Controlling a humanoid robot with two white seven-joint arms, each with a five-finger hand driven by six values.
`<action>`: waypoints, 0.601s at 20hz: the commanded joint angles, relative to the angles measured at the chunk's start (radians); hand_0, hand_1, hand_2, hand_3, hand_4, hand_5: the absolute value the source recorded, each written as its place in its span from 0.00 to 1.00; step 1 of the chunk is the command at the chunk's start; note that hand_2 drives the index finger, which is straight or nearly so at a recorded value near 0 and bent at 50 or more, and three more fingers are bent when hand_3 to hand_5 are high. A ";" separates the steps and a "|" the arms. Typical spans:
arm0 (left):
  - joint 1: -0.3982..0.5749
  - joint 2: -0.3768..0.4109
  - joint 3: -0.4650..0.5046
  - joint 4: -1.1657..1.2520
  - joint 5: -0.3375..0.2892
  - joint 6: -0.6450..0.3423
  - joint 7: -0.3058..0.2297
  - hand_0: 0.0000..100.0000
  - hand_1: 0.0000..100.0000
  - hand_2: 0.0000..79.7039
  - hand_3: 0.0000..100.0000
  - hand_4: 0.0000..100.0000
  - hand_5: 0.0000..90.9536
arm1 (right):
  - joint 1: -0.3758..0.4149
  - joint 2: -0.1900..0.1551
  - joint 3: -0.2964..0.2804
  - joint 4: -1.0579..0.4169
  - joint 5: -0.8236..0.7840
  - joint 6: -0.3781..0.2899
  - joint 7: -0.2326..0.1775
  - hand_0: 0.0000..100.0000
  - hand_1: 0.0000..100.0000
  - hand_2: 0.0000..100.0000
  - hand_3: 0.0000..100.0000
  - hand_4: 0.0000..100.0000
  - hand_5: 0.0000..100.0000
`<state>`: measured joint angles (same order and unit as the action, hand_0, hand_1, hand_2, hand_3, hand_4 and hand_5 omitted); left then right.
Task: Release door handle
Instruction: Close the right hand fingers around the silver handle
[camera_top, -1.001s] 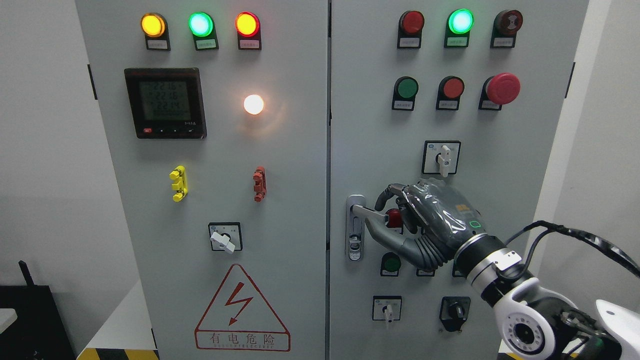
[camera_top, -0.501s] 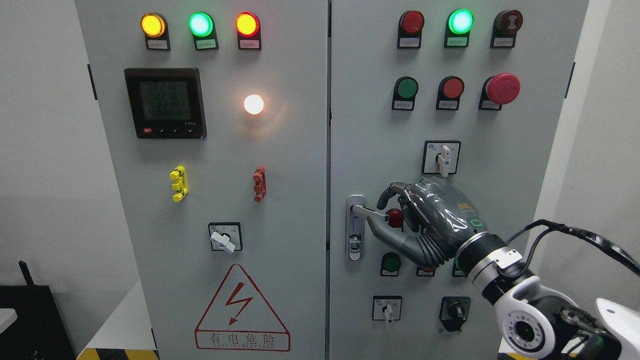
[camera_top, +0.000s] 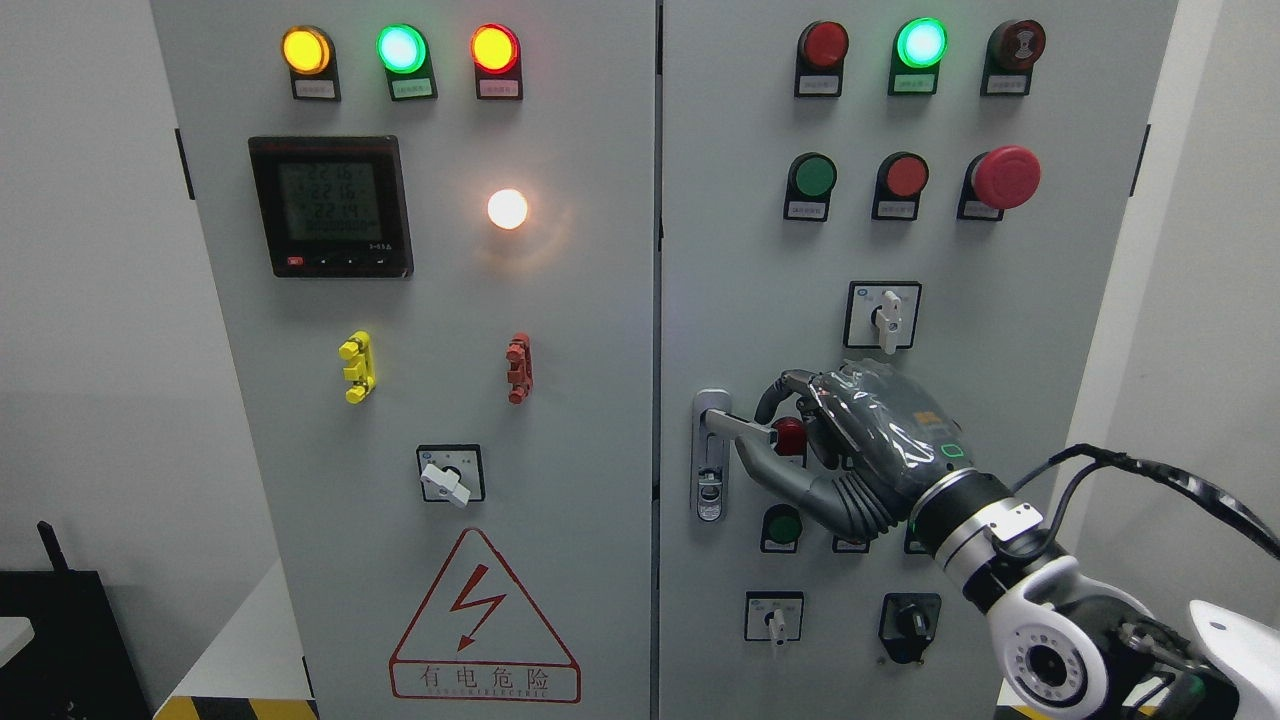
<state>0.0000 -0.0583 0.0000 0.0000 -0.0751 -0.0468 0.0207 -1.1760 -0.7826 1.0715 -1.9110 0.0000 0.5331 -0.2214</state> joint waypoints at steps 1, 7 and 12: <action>-0.003 0.000 0.002 0.009 0.000 -0.001 -0.001 0.12 0.39 0.00 0.00 0.00 0.00 | 0.006 0.002 -0.001 0.003 -0.017 -0.001 0.001 0.40 0.18 0.44 1.00 1.00 1.00; -0.003 0.000 0.002 0.009 0.000 -0.001 -0.001 0.12 0.39 0.00 0.00 0.00 0.00 | 0.009 0.002 -0.002 0.003 -0.017 -0.001 0.001 0.40 0.18 0.45 1.00 1.00 1.00; -0.002 0.000 0.002 0.009 0.000 -0.001 -0.001 0.12 0.39 0.00 0.00 0.00 0.00 | 0.009 0.002 -0.004 0.003 -0.017 -0.001 0.001 0.40 0.18 0.45 1.00 1.00 1.00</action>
<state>0.0000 -0.0583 0.0000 0.0000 -0.0751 -0.0467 0.0208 -1.1683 -0.7814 1.0694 -1.9092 0.0000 0.5332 -0.2216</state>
